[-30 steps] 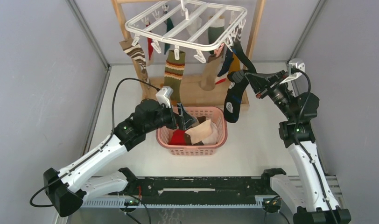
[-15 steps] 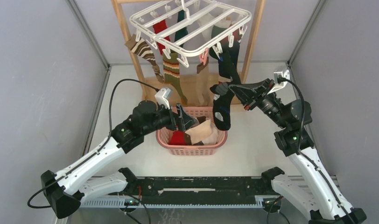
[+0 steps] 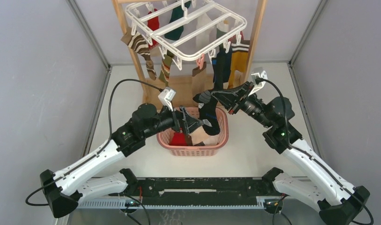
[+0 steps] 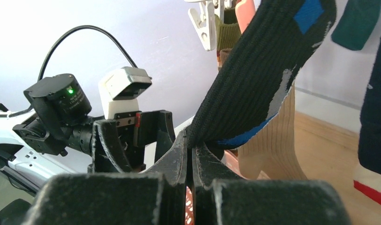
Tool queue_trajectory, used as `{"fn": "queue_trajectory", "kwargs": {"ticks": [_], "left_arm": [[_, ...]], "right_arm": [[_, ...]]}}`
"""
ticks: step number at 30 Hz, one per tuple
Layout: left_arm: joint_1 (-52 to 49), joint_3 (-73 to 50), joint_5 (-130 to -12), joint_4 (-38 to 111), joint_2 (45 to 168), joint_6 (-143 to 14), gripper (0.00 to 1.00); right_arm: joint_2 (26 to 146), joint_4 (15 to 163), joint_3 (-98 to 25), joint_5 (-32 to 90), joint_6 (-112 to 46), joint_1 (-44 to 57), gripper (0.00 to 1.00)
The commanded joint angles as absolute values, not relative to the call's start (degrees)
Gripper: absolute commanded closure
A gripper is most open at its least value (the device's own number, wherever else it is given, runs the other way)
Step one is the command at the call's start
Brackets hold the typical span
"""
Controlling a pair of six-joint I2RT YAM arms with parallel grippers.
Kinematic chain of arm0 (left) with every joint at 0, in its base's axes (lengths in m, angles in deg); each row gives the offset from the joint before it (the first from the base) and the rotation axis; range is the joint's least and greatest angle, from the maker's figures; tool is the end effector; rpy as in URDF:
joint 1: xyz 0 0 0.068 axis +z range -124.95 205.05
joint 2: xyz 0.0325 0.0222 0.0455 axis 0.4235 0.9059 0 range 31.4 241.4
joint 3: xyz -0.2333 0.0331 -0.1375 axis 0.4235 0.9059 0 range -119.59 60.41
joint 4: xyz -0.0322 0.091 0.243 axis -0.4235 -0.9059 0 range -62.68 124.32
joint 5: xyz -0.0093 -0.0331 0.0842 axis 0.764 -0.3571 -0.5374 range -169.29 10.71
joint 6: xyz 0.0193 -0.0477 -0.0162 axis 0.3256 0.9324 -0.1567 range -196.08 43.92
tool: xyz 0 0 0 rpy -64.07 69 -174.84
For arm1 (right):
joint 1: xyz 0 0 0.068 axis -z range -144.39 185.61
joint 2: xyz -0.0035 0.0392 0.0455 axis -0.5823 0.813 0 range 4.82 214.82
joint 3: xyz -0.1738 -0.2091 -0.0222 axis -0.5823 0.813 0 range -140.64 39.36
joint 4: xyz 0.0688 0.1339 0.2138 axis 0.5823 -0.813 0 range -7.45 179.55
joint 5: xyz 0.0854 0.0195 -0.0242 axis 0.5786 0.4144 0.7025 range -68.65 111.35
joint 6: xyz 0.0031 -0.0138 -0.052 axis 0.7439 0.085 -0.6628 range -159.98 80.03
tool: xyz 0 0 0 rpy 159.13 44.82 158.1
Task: Remove the socks clipped to the hanger
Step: Remove the sock from the hanger.
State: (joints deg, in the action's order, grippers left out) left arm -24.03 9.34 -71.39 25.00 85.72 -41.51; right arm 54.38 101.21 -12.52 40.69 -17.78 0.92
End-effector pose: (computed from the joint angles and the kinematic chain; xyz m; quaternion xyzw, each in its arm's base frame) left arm 0.1409 -0.1702 0.3502 0.1411 0.7667 -0.4562 0.4291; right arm 0.1541 0.1210 0.4103 -0.1976 0.5890 0.4609 0.6337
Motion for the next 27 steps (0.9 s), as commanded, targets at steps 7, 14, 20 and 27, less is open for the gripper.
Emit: {"fn": "queue_trajectory", "kwargs": {"ticks": [7,14,20,27], "left_arm": [[-24.57,11.32,-71.03,36.66,86.43,-42.40,0.00],[-24.53,11.05,-72.04,36.43,86.90,-42.86,0.00],[-24.53,10.14,-73.02,33.93,83.17,-43.12,0.00],[-24.52,8.18,-73.29,31.17,81.29,-43.04,0.00]], "right_arm": [[58.74,111.61,-14.43,40.59,-13.43,-1.00,1.00],[58.93,109.89,-14.43,39.46,-13.89,-1.04,1.00],[58.07,102.83,-14.40,36.91,-17.89,-0.92,1.00],[57.60,98.43,-14.35,36.62,-20.03,3.12,1.00]]}}
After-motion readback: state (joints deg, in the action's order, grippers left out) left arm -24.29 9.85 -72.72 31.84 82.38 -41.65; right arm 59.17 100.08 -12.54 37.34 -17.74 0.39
